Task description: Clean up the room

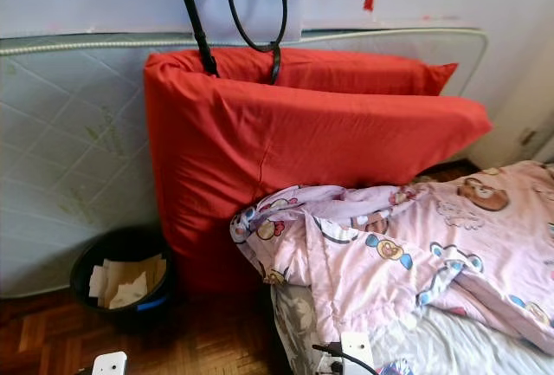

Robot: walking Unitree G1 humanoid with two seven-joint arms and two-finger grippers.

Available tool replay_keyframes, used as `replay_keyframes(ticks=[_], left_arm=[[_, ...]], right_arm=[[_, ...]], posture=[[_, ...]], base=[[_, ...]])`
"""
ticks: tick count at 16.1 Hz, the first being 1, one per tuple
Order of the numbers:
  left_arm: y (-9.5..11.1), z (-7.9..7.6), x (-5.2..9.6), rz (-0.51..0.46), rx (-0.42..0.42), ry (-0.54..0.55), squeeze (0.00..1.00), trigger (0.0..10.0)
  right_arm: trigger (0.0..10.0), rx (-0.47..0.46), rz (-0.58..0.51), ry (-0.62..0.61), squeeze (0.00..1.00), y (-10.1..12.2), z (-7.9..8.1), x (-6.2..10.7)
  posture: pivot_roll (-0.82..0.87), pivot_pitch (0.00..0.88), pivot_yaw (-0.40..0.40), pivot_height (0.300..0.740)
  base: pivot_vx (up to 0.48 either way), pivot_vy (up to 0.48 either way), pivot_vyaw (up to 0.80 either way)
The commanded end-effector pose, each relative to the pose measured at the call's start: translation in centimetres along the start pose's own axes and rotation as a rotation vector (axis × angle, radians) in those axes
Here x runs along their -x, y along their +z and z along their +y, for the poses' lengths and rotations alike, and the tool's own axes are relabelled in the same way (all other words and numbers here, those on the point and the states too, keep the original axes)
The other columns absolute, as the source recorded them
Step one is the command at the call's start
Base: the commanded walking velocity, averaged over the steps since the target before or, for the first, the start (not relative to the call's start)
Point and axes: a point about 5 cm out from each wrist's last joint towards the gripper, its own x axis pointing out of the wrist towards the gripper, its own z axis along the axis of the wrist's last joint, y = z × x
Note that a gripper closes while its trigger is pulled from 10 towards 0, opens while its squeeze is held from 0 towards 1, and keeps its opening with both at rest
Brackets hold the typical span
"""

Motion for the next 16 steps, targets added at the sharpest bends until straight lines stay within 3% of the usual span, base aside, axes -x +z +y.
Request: replay_keyframes(ticks=[1, 16], left_arm=[[-0.37, -0.23, 0.03, 0.02, -0.001, -0.007, 0.0, 10.0], [-0.43, -0.21, 0.05, 0.021, -0.003, -0.009, 0.0, 10.0]], right_arm=[[10.0, -0.005, 0.012, -0.009, 0.0, -0.21, -0.25, 0.06], [10.0, -0.012, 0.021, -0.015, 0.0, -0.4, -0.23, 0.08]], posture=[[0.09, 0.0, -0.092, 0.726], [0.09, 0.0, -0.092, 0.726]], base=[[0.0, 0.274, 0.0], [0.0, 0.275, 0.0]])
